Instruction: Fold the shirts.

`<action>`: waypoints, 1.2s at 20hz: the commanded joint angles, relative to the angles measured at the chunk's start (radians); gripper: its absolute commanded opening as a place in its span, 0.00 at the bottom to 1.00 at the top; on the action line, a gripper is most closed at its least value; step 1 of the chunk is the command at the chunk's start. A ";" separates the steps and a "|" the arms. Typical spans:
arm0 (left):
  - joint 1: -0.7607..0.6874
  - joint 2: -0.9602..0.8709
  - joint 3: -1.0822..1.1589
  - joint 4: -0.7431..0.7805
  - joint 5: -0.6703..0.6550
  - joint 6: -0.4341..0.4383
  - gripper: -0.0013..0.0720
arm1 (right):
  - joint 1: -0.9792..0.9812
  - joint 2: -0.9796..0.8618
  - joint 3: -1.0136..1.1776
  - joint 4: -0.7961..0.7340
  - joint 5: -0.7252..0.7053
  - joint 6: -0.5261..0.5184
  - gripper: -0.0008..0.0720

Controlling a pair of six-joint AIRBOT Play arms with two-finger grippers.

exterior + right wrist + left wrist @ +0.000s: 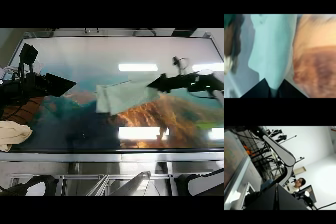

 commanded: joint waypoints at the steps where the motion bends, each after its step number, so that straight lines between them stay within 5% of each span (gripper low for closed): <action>1: 0.001 0.000 -0.001 0.002 0.000 0.000 0.04 | -0.283 0.161 0.020 -0.191 -0.093 0.196 0.04; 4: 0.001 0.000 -0.001 0.002 0.001 0.001 0.04 | -0.538 0.275 0.011 -0.557 -0.034 0.386 0.04; 7: 0.001 0.000 -0.001 0.003 0.005 0.011 0.04 | -0.737 0.363 -0.083 -0.809 -0.029 0.431 0.04; 18: -0.109 0.000 -0.001 0.010 0.042 0.006 0.04 | -1.213 0.302 -0.320 -0.882 -0.150 0.370 0.04; 19: -0.123 0.000 -0.001 0.009 0.055 0.006 0.04 | -1.219 0.302 -0.320 -0.883 -0.129 0.369 0.08; 21: -0.133 0.000 -0.001 0.009 0.080 0.006 0.04 | -1.218 0.303 -0.315 -0.877 -0.071 0.374 0.83; 24: -0.110 0.000 0.000 0.007 0.067 -0.024 0.03 | -1.187 0.311 -0.265 -0.870 0.089 0.437 0.86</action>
